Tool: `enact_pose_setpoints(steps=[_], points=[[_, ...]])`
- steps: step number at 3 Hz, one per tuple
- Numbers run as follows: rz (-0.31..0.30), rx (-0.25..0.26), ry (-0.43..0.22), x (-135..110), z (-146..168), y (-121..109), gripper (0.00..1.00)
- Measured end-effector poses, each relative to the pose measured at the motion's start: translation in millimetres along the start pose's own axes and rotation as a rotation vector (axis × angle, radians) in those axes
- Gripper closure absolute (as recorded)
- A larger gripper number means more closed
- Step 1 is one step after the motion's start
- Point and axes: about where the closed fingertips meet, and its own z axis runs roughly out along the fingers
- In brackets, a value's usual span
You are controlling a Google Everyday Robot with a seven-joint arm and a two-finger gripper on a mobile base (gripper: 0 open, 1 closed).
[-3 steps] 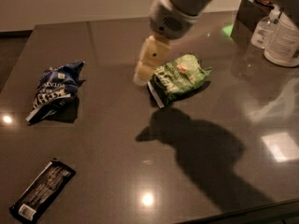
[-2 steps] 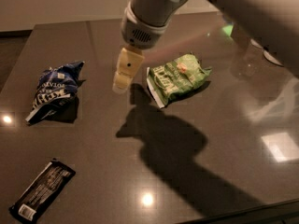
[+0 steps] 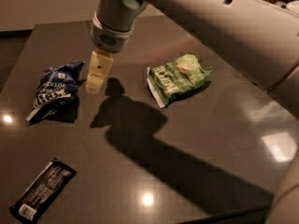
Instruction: Move blue chip bag near rxbar chocolate
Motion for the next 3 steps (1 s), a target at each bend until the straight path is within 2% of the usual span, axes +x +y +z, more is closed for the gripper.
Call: enact_pose_setpoints(steps=[1, 2, 3], points=[[-0.012, -0.018, 0.008, -20.3, 25.4, -1.5, 0.00], [-0.050, -0.025, 0.025, -36.6, 49.9, -2.1, 0.00], [-0.117, -0.025, 0.053, -49.1, 71.3, -3.4, 0.00]])
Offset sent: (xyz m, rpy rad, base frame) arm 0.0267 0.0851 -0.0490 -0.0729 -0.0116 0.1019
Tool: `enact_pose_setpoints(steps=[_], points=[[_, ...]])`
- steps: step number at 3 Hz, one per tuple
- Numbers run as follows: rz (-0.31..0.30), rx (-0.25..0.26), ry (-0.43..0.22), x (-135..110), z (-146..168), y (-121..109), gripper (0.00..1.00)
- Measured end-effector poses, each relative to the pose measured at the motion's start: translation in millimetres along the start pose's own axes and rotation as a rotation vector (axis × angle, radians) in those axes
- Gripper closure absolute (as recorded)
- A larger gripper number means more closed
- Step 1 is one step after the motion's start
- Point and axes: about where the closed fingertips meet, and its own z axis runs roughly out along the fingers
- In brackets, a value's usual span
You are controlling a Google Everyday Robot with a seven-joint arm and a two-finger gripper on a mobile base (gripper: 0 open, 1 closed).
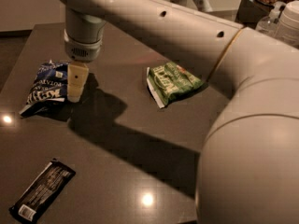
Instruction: Move blue chip bag near rxbar chocolate
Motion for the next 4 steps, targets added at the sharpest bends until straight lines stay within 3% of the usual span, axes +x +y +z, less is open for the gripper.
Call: enact_pose_setpoints(steps=[1, 2, 4], points=[[-0.107, -0.011, 0.034, -7.4, 14.9, 4.8, 0.00], [-0.238, 0.010, 0.061, -7.7, 20.3, 8.0, 0.00], [-0.419, 0.026, 0.086, -6.7, 16.7, -1.3, 0.00]])
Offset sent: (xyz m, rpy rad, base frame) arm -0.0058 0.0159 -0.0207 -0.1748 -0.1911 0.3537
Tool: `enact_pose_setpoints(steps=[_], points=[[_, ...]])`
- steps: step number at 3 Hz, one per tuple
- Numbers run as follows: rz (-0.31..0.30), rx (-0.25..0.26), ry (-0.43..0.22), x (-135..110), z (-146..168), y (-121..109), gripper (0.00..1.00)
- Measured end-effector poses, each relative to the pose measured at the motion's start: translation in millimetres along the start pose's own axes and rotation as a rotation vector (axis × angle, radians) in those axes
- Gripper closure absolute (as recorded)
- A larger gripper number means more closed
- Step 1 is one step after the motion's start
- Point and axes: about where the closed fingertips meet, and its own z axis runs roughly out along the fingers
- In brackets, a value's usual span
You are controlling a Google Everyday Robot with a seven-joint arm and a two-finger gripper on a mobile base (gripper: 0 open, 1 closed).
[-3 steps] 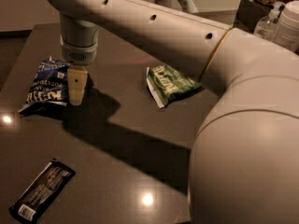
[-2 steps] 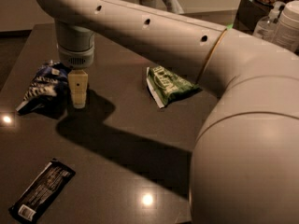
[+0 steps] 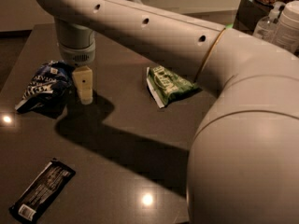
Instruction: Move blue chip bag near rxbar chocolate
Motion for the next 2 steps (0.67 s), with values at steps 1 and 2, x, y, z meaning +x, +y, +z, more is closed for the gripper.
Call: enact_pose_setpoints(steps=[1, 2], points=[[-0.030, -0.009, -0.008, -3.2, -1.3, -7.8, 0.00], [-0.038, -0.026, -0.020, -11.1, 1.8, -16.9, 0.00]])
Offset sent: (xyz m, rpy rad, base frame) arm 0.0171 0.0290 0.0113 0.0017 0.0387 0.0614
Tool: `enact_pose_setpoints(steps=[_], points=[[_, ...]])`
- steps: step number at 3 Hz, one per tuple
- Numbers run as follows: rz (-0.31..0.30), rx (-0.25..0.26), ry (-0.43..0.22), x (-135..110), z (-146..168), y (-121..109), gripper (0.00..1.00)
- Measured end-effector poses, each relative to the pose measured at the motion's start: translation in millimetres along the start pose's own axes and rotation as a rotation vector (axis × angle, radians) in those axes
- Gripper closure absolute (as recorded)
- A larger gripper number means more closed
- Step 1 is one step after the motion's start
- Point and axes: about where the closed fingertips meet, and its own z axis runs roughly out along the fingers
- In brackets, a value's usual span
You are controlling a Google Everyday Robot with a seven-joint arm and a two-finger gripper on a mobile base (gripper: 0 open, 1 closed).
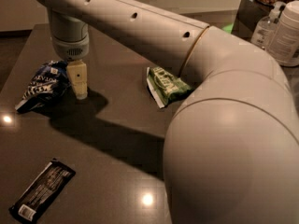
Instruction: Move blue chip bag near rxbar chocolate
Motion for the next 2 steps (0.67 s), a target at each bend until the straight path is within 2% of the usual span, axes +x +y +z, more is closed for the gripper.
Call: enact_pose_setpoints(steps=[1, 2], points=[[-0.013, -0.023, -0.012, -7.7, 4.0, -4.4, 0.11], [-0.021, -0.054, -0.029, -9.8, 6.7, -5.0, 0.42]])
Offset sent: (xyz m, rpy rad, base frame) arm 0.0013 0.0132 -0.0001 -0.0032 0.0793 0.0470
